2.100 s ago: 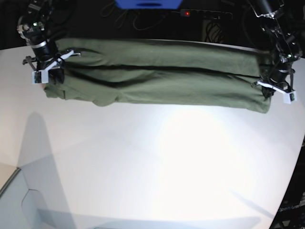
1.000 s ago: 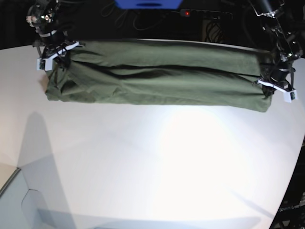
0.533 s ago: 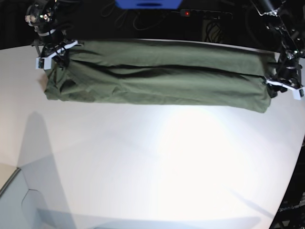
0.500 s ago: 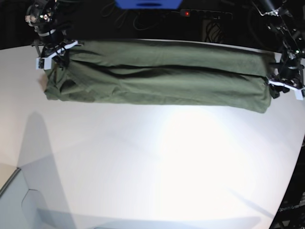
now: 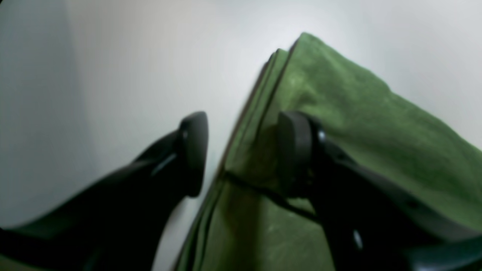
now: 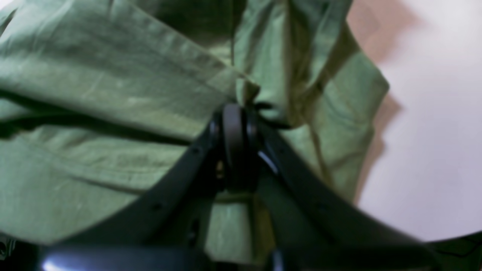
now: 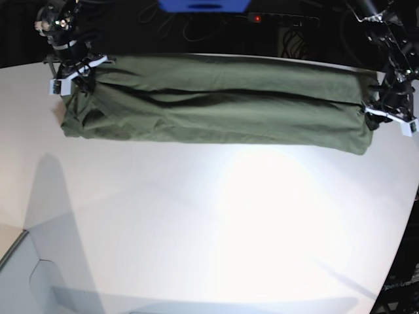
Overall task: Layout the t-shirt on the table in an organized manner, then fold the t-shirt properly
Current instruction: 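Hold the folded shirt with both grippers and tuck the edges flat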
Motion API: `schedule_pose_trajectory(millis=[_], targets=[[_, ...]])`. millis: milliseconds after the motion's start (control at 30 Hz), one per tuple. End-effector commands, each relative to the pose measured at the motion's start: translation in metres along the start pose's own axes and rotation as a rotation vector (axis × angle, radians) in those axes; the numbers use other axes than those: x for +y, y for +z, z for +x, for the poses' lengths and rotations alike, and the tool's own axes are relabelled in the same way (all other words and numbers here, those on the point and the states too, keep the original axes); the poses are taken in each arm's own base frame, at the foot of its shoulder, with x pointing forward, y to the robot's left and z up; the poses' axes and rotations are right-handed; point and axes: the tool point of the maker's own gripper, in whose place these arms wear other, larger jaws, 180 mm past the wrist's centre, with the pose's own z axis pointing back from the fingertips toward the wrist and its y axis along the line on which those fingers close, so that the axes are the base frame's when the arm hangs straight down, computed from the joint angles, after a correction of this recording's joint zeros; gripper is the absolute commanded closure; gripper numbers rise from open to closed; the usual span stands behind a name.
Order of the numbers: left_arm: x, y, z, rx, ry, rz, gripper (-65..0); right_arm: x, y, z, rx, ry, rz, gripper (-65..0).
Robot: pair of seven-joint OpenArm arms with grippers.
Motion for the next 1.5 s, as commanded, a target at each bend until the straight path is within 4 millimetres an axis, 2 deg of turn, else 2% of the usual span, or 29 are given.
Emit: schedule_pose_trajectory(millis=[0,300,633,800,867,1300,1467], targets=[[0.001,0.002,0.017,-0.049,-0.009,-0.003,-29.3,-0.002,0.003,0.002,-0.008,0.007,-0.003,0.0],[-0.021,-0.003,-0.002,-0.007,-0.030,-0.051,-29.3,-0.001,0.003,0.002,-0.007,0.006,-0.001,0.0],[-0.022,-0.003,-0.005,0.000,-0.026,-0.052,-30.0,-0.001,0.002,0.003,-0.010,0.006,-0.001,0.0],[-0.021,-0.002,0.000,-0.009,-0.038,-0.049,-43.5,-0.001,0.001,0.005,-0.014,0.007,-0.001,0.0],[-0.021,-0.002,0.000,-0.011,-0.039,-0.048,-46.3,-0.001,0.001,0.005,-0.014,0.007,-0.001,0.0],[-0.019,-0.003,-0.001,-0.006,-0.038,-0.043,-44.4,-0.001,0.001,0.005,-0.012,0.008,-0.001,0.0],[-0.010,-0.009,-0.018,0.049,-0.055,-0.010,-44.4,-0.001,0.001,0.005,-0.014,0.008,-0.001,0.0]])
